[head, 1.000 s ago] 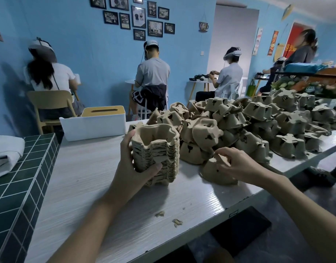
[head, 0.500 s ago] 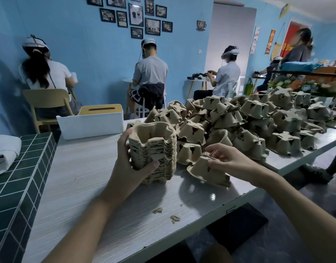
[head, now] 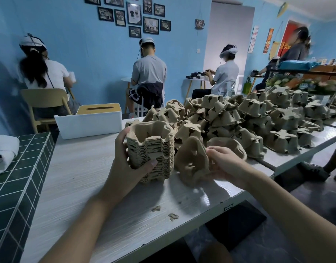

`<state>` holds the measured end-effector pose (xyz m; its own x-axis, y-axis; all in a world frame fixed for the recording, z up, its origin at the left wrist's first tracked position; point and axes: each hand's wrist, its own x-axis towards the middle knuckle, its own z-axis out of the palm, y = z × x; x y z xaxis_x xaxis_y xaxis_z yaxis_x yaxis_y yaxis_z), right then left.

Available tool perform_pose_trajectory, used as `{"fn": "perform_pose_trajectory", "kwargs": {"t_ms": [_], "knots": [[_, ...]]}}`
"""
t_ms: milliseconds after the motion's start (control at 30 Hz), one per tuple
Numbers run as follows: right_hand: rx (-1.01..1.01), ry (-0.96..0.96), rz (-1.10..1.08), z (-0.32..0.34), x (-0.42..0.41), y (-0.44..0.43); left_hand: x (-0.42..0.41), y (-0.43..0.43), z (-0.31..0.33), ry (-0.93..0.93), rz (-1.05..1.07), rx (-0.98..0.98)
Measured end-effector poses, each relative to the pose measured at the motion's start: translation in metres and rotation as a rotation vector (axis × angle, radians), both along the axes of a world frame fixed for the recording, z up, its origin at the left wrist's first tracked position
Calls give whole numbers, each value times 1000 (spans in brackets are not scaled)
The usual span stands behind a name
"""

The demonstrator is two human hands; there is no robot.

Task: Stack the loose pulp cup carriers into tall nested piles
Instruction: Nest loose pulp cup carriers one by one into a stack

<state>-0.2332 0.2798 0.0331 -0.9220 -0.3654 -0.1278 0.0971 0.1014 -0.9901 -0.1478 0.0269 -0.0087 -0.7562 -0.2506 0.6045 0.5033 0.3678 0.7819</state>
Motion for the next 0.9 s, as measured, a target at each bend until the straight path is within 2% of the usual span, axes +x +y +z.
{"fn": "perform_pose_trajectory", "kwargs": {"t_ms": [67, 167, 300, 367, 500, 600, 733, 900], "knots": [[228, 171, -64, -4, -3, -1, 0, -1, -2, 0, 2, -9], [376, 381, -121, -4, -7, 0, 0, -2, -3, 2, -5, -22], [336, 573, -175, 1, -6, 5, 0, -2, -2, -4, -14, -18], [302, 642, -51, 3, -4, 7, 1, -1, -1, -9, -16, -14], [385, 779, 140, 6, 1, 12, 2, -2, -1, -16, -12, -16], [466, 832, 190, 12, 1, 15, 3, -2, -1, -22, -10, -24], [474, 784, 248, 20, 0, 21, 4, -2, -1, -25, -8, -29], [626, 855, 370, 22, 1, 28, 5, -2, 1, -13, -16, -18]]}}
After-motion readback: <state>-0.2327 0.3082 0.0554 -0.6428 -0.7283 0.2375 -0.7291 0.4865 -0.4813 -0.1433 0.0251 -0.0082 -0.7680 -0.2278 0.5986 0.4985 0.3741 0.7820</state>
